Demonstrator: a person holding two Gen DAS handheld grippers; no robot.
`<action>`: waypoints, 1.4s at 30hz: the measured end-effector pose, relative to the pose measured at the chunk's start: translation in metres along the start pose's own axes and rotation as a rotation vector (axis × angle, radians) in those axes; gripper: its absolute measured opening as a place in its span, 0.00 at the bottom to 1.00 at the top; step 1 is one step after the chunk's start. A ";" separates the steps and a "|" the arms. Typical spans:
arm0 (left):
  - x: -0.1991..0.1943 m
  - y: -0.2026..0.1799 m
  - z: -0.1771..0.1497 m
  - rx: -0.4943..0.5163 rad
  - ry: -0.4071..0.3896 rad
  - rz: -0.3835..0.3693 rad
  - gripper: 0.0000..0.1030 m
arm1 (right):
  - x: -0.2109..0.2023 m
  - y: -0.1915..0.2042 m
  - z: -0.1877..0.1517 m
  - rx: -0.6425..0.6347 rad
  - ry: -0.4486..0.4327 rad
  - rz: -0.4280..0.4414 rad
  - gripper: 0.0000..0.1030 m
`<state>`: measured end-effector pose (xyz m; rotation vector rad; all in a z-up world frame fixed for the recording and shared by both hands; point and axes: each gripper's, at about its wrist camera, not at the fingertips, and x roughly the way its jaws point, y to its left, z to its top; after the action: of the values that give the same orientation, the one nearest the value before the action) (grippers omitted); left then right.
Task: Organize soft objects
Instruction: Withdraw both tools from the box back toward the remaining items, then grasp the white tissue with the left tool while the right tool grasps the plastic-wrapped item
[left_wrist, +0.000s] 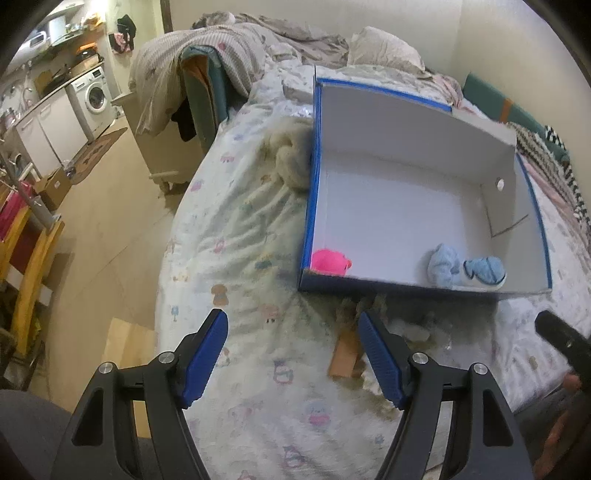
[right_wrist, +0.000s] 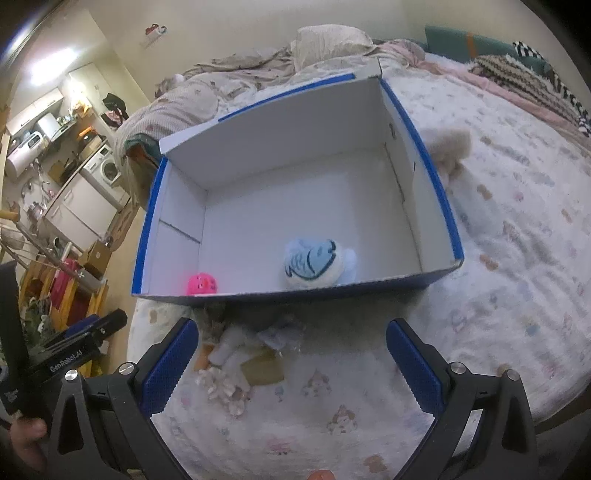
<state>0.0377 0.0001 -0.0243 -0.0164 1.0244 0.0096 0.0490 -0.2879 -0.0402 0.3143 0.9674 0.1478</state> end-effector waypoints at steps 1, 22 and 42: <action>0.003 -0.001 -0.001 0.005 0.013 0.001 0.69 | 0.001 0.000 -0.001 0.001 0.003 0.003 1.00; 0.078 -0.049 -0.039 -0.011 0.384 -0.237 0.66 | 0.042 -0.019 -0.006 0.080 0.132 -0.024 1.00; 0.036 -0.007 -0.023 0.033 0.217 -0.114 0.10 | 0.089 -0.029 -0.011 0.197 0.315 0.055 1.00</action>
<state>0.0368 -0.0070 -0.0671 -0.0466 1.2396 -0.1156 0.0897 -0.2899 -0.1250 0.5092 1.2897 0.1558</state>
